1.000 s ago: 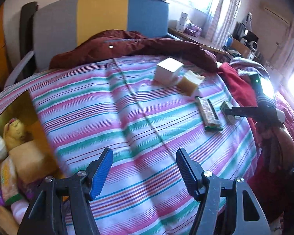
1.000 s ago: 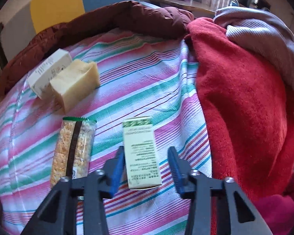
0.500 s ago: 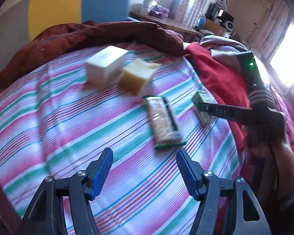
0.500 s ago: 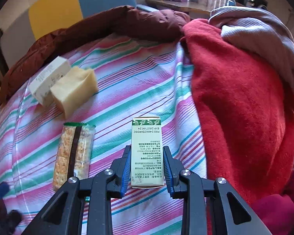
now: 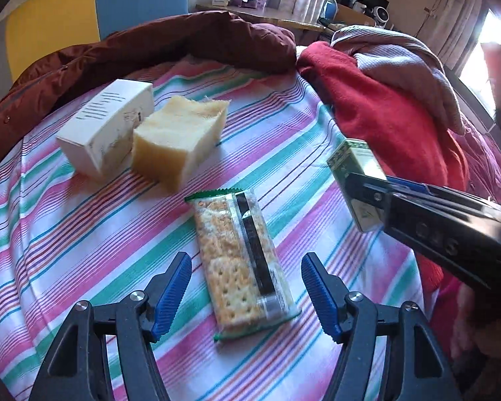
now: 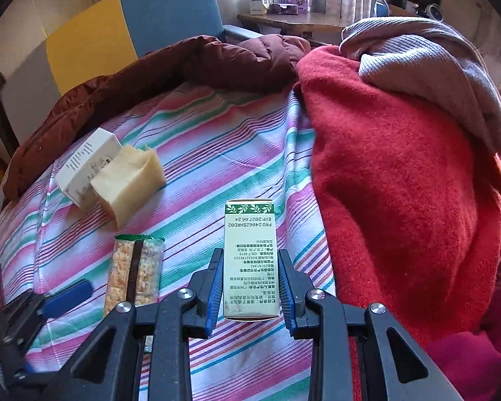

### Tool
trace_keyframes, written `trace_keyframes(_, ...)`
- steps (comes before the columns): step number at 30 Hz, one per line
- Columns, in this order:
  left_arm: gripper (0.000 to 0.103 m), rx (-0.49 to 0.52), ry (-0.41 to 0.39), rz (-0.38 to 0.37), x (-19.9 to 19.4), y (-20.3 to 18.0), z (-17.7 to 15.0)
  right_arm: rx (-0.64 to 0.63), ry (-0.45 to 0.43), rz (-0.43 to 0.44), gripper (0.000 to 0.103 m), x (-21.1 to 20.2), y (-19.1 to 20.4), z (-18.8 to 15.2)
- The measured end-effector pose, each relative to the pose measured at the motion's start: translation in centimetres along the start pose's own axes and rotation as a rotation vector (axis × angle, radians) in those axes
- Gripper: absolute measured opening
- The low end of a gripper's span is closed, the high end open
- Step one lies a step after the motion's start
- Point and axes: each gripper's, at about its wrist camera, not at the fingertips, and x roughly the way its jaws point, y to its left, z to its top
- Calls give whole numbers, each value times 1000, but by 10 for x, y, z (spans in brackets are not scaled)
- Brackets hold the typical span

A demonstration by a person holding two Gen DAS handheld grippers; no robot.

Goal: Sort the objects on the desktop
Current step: 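Grasp the cracker packet with the left gripper while the right gripper lifts the box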

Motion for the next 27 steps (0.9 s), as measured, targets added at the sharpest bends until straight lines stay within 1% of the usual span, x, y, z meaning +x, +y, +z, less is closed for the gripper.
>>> trace_keyframes(6, 70, -8, 31, 41, 21, 1, 6, -1, -10, 7, 30, -1, 2, 2)
trace_keyframes(8, 70, 9, 10, 62, 22, -1, 6, -6, -11, 9, 30, -2, 3, 2)
trace_keyframes(11, 67, 32, 2, 97, 26, -5, 6, -13, -8, 11, 30, -1, 5, 2)
trace_keyframes(13, 61, 32, -12, 117, 24, -4, 3, -18, -5, 13, 30, 0, 6, 1)
trace_keyframes(14, 54, 29, -23, 123, 23, -2, 1, -21, -3, 14, 30, 0, 7, 1)
trace_keyframes(15, 50, 27, -30, 125, 21, 0, 0, -25, 0, 16, 30, 1, 7, 1)
trace_keyframes(17, 50, 9, -38, 105, 17, 6, -4, -36, 5, 20, 30, 2, 9, 1)
trace_keyframes(22, 50, 9, -67, 135, 5, 12, -21, -91, 16, 54, 30, 4, 21, -2)
trace_keyframes(27, 49, -36, -94, 138, -10, 27, -41, -171, 41, 96, 30, 8, 39, -8)
